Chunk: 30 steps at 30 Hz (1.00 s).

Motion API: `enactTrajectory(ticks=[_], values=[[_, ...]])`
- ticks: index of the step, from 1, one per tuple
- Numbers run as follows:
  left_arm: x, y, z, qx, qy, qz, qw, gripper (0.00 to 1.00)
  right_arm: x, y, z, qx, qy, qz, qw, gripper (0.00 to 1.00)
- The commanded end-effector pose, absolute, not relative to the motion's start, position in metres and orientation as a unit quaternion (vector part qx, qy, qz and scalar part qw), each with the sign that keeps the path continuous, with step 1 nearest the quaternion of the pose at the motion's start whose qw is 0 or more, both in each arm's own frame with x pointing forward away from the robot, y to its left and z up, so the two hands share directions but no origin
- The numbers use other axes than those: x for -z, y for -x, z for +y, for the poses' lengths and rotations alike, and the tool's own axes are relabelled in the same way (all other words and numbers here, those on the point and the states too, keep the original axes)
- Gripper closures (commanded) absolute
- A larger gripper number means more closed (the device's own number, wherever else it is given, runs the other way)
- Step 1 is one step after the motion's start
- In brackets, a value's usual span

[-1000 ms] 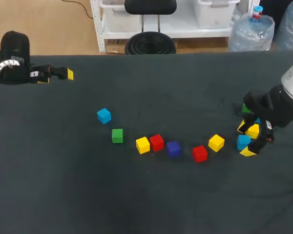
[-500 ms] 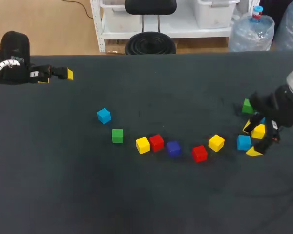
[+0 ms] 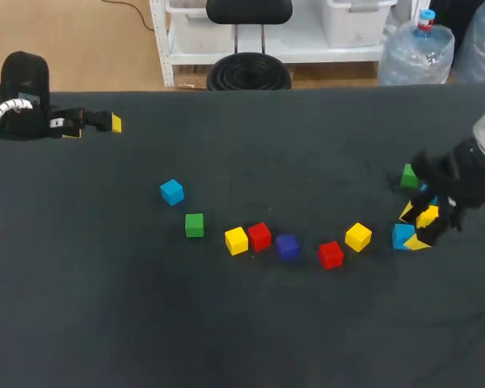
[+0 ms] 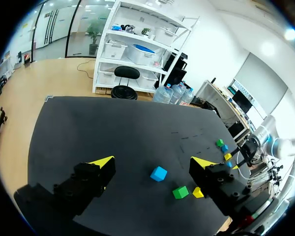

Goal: Place the blue cubes, place green cubes on the blue cubes, place the yellow cubes on the green cubes, then place the red cubes on the yellow cubes, and place purple cube on the red cubes.

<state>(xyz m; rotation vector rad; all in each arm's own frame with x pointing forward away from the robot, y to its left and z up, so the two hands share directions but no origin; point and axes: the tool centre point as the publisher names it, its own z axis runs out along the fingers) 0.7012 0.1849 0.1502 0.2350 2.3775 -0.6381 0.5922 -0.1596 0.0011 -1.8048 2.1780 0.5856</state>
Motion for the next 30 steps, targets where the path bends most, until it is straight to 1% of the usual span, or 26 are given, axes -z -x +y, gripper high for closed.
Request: enactTrajectory(ticks=[1,2,3,4,5,6,20,26,30], values=[[-0.15,-0.701,0.185,0.244,-0.09,0.908,0.329,0.0,-0.004,-0.591,-0.161,-0.208,0.622,0.745,0.125,0.65],[-0.15,-0.701,0.185,0.244,-0.09,0.908,0.329,0.0,-0.004,-0.591,-0.161,-0.209,0.622,0.744,0.124,0.65],[-0.15,-0.701,0.185,0.244,-0.09,0.908,0.329,0.0,-0.003,-0.591,-0.161,-0.209,0.622,0.744,0.124,0.67],[-0.15,-0.701,0.185,0.244,-0.09,0.908,0.329,0.0,-0.002,-0.591,-0.162,-0.209,0.622,0.744,0.124,0.75],[-0.15,-0.701,0.185,0.244,-0.09,0.908,0.329,0.0,-0.002,-0.592,-0.162,-0.209,0.622,0.744,0.124,0.86],[-0.15,-0.701,0.185,0.244,-0.09,0.908,0.329,0.0,-0.002,-0.593,-0.162,-0.209,0.622,0.744,0.125,1.0],[-0.15,-0.701,0.185,0.244,-0.09,0.908,0.329,0.0,-0.012,-0.602,-0.159,-0.217,0.61,0.751,0.13,1.0],[-0.15,-0.701,0.185,0.244,-0.09,0.908,0.329,0.0,-0.03,-0.615,-0.15,-0.253,0.589,0.757,0.13,1.0],[-0.15,-0.701,0.185,0.244,-0.09,0.908,0.329,0.0,-0.041,-0.623,-0.142,-0.26,0.601,0.743,0.136,1.0]])
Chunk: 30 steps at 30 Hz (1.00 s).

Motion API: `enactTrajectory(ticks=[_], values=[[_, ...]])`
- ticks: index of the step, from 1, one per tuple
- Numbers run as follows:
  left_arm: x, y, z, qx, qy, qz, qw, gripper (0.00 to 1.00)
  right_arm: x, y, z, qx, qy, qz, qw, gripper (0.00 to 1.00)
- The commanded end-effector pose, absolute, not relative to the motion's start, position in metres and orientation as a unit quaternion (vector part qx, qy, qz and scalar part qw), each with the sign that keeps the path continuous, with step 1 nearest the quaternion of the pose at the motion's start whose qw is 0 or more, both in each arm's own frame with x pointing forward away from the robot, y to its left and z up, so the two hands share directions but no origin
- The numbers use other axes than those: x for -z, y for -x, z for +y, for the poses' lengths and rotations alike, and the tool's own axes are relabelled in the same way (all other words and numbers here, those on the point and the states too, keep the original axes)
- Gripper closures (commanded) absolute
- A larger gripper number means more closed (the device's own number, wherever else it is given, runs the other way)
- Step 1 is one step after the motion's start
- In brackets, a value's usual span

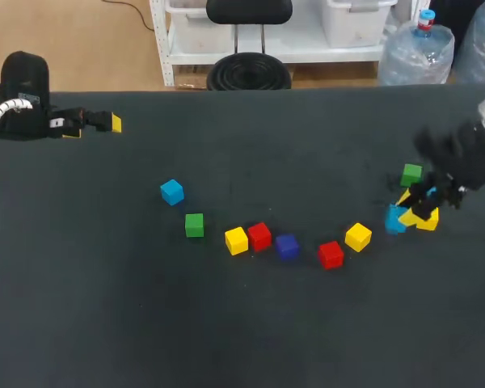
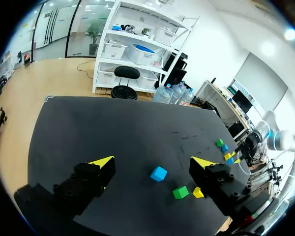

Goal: Place the blue cubes, place green cubes on the blue cubes, place the yellow cubes on the green cubes, then place the red cubes on the yellow cubes, and place purple cube on the red cubes.

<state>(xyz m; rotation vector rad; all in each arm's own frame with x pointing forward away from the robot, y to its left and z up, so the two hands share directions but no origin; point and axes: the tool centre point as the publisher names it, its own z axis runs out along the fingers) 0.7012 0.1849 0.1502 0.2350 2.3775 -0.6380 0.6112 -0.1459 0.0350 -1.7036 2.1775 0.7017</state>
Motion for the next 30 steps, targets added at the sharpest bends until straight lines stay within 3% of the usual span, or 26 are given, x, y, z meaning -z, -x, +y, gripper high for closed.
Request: enactTrajectory(ticks=[1,30], values=[[-0.15,-0.701,0.185,0.244,-0.09,0.908,0.329,0.0,-0.043,-0.625,-0.141,-0.26,0.605,0.74,0.137,1.0],[-0.15,-0.701,0.185,0.244,-0.09,0.908,0.329,0.0,-0.051,-0.671,-0.053,-0.225,0.646,0.708,0.175,1.0]])
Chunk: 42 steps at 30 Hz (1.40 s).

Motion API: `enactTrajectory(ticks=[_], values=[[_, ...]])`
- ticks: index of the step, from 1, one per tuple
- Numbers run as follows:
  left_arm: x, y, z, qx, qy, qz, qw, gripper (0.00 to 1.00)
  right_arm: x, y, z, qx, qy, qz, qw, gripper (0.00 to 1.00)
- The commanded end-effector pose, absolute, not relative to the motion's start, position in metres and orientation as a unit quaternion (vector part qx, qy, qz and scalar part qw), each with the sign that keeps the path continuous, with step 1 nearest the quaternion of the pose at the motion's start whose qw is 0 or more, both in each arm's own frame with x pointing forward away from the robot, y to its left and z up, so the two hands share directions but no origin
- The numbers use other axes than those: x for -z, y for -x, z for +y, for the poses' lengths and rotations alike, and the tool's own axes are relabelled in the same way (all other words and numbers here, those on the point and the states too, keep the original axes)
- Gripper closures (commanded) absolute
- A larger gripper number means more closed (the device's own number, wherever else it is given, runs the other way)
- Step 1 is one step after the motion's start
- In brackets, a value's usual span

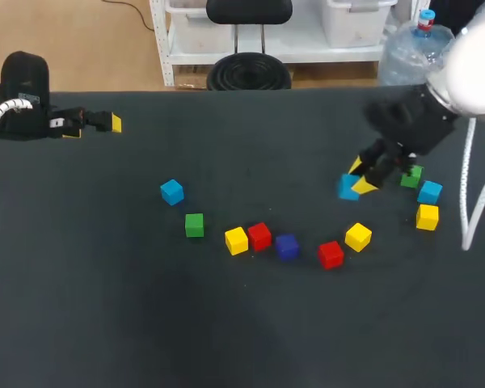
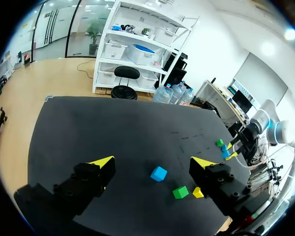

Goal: Place the blue cubes, place green cubes on the blue cubes, place the yellow cubes on the green cubes, then place the red cubes on the yellow cubes, and place purple cube on the red cubes.

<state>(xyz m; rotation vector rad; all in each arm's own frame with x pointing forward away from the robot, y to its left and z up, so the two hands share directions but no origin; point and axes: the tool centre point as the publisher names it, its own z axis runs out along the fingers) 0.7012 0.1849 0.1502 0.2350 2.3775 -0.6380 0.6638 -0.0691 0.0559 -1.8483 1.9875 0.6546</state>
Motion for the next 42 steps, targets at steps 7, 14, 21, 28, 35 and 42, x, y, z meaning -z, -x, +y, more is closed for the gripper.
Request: enactTrajectory(ticks=[7,14,21,28,35,42], values=[[-0.15,-0.701,0.185,0.244,-0.09,0.908,0.329,0.0,-0.051,-0.677,-0.024,-0.227,0.634,0.715,0.188,1.0],[-0.15,-0.701,0.185,0.244,-0.09,0.908,0.329,0.0,-0.05,-0.675,-0.003,-0.227,0.647,0.703,0.192,1.0],[-0.15,-0.701,0.185,0.244,-0.09,0.908,0.329,0.0,-0.049,-0.672,0.013,-0.229,0.668,0.682,0.189,1.0],[-0.15,-0.701,0.185,0.244,-0.09,0.908,0.329,0.0,-0.046,-0.676,0.027,-0.229,0.678,0.673,0.189,1.0],[-0.15,-0.701,0.185,0.244,-0.09,0.908,0.329,0.0,-0.04,-0.681,0.043,-0.228,0.685,0.667,0.188,1.0],[-0.15,-0.701,0.185,0.244,-0.09,0.908,0.329,0.0,-0.036,-0.691,0.063,-0.229,0.69,0.66,0.192,1.0]])
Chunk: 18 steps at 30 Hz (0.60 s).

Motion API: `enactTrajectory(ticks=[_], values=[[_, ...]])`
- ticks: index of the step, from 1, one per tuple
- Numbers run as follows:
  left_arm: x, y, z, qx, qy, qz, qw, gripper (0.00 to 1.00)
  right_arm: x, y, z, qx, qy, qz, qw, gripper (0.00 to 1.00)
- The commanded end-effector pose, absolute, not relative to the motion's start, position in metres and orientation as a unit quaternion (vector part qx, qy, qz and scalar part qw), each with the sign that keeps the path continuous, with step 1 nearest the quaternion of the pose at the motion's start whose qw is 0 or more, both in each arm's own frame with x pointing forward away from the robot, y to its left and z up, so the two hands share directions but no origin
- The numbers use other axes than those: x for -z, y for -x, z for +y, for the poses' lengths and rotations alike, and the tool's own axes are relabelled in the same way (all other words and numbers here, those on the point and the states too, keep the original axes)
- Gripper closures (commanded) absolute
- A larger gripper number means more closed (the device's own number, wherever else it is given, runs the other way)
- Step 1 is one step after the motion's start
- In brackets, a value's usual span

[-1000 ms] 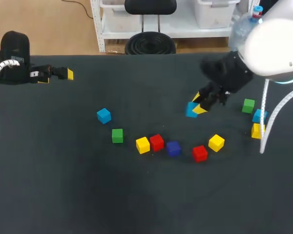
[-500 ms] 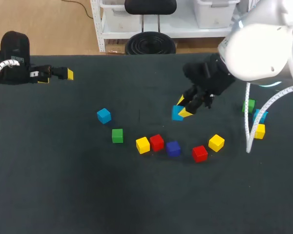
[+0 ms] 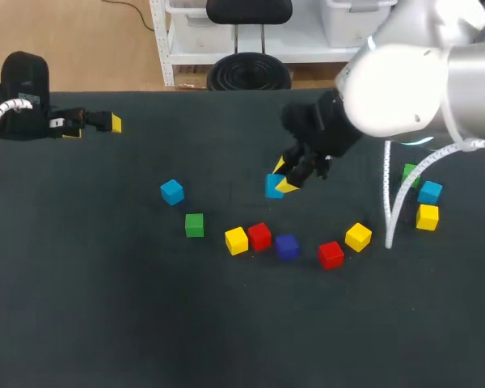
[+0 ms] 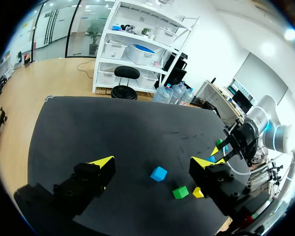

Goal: Place the blue cubes, place green cubes on the blue cubes, place the yellow cubes on the green cubes, then place the red cubes on the yellow cubes, and place purple cube on the red cubes.

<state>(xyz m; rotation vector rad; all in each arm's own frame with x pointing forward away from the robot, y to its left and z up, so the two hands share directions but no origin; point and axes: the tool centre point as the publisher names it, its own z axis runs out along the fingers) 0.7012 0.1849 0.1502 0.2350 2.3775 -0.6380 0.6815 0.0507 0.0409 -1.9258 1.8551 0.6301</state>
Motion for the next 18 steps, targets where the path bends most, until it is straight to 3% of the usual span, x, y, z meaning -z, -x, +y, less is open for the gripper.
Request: enactTrajectory(ticks=[1,18], values=[[-0.15,-0.701,0.185,0.244,-0.09,0.908,0.329,0.0,-0.035,-0.692,0.065,-0.228,0.692,0.657,0.193,1.0],[-0.15,-0.701,0.185,0.244,-0.09,0.908,0.329,0.0,-0.008,-0.7,0.076,-0.215,0.699,0.657,0.183,1.0]])
